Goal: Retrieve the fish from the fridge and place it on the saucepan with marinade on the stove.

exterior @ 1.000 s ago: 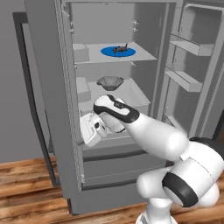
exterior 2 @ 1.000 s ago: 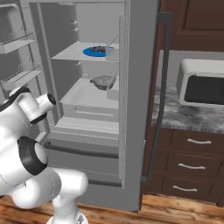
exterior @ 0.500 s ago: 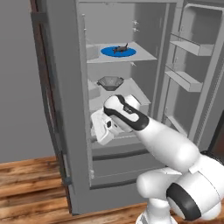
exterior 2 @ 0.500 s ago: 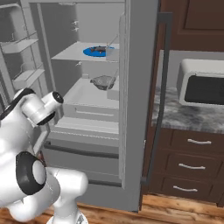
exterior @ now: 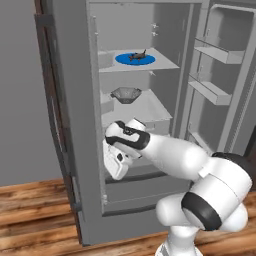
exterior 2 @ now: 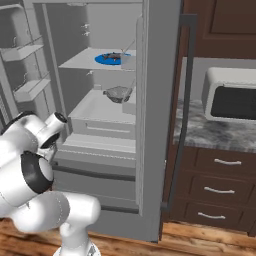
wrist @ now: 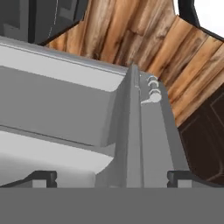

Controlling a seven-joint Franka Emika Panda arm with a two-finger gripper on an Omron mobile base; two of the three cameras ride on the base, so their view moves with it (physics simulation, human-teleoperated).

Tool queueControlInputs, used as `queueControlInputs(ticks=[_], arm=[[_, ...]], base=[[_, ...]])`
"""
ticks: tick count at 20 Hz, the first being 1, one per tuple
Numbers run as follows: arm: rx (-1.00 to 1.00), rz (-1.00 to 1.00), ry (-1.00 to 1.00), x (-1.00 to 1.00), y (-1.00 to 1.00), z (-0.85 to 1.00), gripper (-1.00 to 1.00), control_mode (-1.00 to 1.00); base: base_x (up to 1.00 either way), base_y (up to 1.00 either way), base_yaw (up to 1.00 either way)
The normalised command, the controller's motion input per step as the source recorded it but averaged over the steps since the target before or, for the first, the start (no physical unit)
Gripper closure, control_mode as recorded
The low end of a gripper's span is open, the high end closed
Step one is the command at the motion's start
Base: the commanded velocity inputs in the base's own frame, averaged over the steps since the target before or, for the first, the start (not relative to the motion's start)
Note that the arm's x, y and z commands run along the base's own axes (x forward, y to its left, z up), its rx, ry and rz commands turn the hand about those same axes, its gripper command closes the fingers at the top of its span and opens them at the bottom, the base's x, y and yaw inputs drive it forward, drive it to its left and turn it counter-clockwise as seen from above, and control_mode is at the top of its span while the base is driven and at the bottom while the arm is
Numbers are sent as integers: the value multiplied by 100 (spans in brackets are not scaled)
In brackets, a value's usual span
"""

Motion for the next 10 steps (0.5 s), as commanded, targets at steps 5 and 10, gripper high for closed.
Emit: queueControlInputs(ticks=[5, 10], arm=[[-8, 12, 1, -21, 81, -51, -100, -100], [0, -21, -1, -23, 20, -1, -100, -100]], base=[[0, 0, 0], [0, 0, 0]])
